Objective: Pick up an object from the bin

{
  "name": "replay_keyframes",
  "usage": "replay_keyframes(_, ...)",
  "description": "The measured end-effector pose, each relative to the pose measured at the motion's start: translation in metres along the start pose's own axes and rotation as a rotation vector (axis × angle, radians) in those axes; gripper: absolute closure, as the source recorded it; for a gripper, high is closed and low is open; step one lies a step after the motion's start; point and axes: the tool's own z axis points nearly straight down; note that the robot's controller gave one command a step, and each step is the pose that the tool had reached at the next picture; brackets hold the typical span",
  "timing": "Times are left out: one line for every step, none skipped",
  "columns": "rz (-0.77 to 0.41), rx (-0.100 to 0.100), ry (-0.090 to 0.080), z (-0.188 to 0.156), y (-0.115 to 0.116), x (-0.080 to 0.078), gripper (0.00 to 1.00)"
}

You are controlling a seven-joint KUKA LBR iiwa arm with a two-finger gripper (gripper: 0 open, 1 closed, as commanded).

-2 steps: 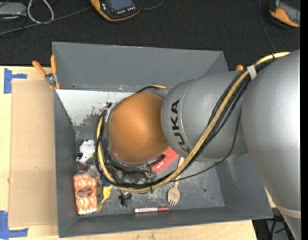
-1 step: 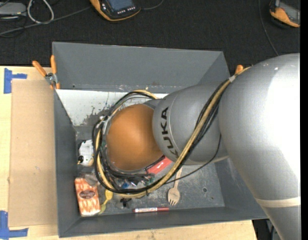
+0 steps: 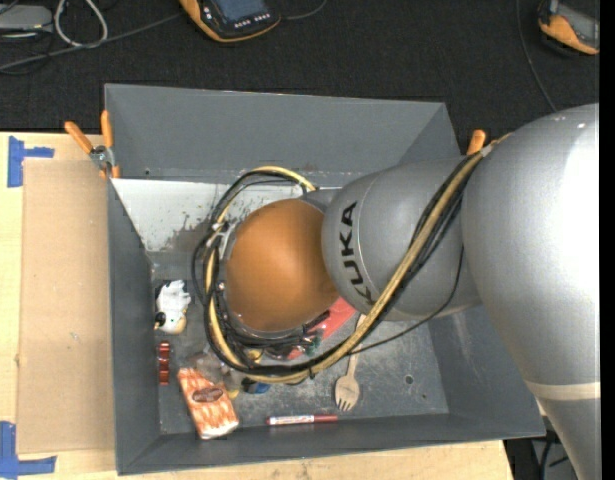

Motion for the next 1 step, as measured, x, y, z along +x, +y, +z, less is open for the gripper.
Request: replay_keyframes(0.001,0.0,0.0,-0.0002,0.0,0.0,1.0)
